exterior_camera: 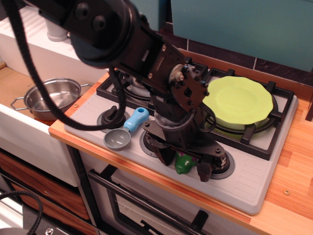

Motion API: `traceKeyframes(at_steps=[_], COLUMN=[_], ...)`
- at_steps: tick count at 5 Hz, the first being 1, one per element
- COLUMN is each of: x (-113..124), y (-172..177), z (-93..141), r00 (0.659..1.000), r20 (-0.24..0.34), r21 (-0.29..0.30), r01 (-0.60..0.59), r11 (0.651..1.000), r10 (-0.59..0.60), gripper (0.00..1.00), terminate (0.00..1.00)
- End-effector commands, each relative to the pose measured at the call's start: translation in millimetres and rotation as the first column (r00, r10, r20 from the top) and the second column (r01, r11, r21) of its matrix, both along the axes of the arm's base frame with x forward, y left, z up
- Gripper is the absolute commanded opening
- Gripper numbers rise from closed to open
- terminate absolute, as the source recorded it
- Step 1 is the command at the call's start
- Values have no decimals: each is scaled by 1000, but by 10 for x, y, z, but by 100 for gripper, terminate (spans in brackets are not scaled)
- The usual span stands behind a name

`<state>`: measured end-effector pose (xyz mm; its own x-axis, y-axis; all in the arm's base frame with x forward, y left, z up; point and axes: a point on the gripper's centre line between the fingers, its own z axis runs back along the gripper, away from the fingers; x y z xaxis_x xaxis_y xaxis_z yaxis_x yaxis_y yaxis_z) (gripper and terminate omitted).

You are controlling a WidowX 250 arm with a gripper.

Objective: Put eggplant on plate and spoon in pot or pan on stove

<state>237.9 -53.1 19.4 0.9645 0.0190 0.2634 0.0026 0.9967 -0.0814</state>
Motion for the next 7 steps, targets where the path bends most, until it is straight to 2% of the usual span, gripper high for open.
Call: traceKeyframes(at_steps=[1,4,5,7], x=[9,-17,-32,-2], y=[-23,-19,-19,-65], z=[9,212,352,812], r00=[999,998,997,990], r20=[-5,-47,-68,-130], r21=[-6,-20,-2,29], r01=[-49,-42,-42,-44], r11=[999,999,999,999], r10=[49,41,42,47], gripper=[0,0,0,0], terminate=[0,0,0,0])
